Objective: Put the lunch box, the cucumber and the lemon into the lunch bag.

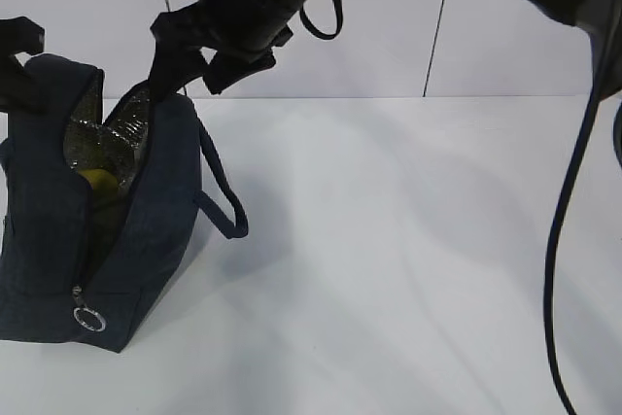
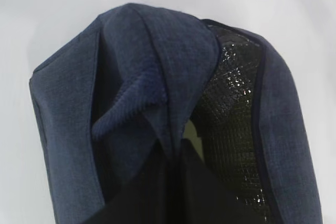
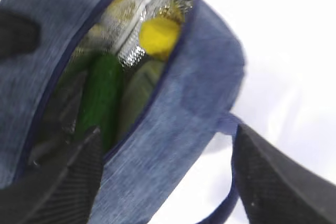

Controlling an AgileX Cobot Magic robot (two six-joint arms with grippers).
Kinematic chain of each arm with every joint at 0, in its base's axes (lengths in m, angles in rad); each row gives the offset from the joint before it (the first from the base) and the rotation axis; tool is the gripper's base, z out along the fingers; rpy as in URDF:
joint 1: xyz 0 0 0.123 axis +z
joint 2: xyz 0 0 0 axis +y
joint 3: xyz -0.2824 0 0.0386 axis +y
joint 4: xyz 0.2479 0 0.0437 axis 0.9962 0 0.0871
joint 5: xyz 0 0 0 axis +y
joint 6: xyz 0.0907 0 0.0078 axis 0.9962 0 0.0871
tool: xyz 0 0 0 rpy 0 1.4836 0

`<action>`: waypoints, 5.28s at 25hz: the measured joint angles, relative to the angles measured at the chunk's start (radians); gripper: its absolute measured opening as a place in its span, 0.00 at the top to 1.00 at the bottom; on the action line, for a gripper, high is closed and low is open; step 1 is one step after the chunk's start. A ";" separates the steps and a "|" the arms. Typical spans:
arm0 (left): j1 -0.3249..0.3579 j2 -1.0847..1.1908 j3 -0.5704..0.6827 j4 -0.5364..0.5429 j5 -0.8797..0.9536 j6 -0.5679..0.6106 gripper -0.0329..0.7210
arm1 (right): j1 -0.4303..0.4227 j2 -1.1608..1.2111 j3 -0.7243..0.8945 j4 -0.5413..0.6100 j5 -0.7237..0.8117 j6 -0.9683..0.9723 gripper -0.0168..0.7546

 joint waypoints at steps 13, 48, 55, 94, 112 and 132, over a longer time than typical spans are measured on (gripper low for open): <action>0.000 0.000 0.000 0.000 0.002 0.002 0.96 | -0.060 0.114 -0.004 0.210 0.021 0.030 0.37; -0.126 0.000 0.000 -0.092 -0.013 0.050 0.96 | -0.059 0.072 -0.075 0.009 0.058 0.138 0.97; -0.193 0.000 0.000 -0.177 -0.096 0.052 0.96 | -0.059 -0.056 -0.047 -0.163 0.069 0.244 0.97; -0.395 0.240 -0.115 -0.331 -0.196 0.077 0.96 | -0.076 -0.354 0.494 -0.488 0.050 0.295 0.94; -0.395 0.220 -0.117 -0.312 -0.174 0.078 0.50 | -0.078 -0.398 0.494 -0.493 0.050 0.295 0.32; -0.395 -0.165 -0.120 0.145 0.363 -0.119 0.49 | -0.055 -0.766 0.768 -0.387 0.050 0.290 0.32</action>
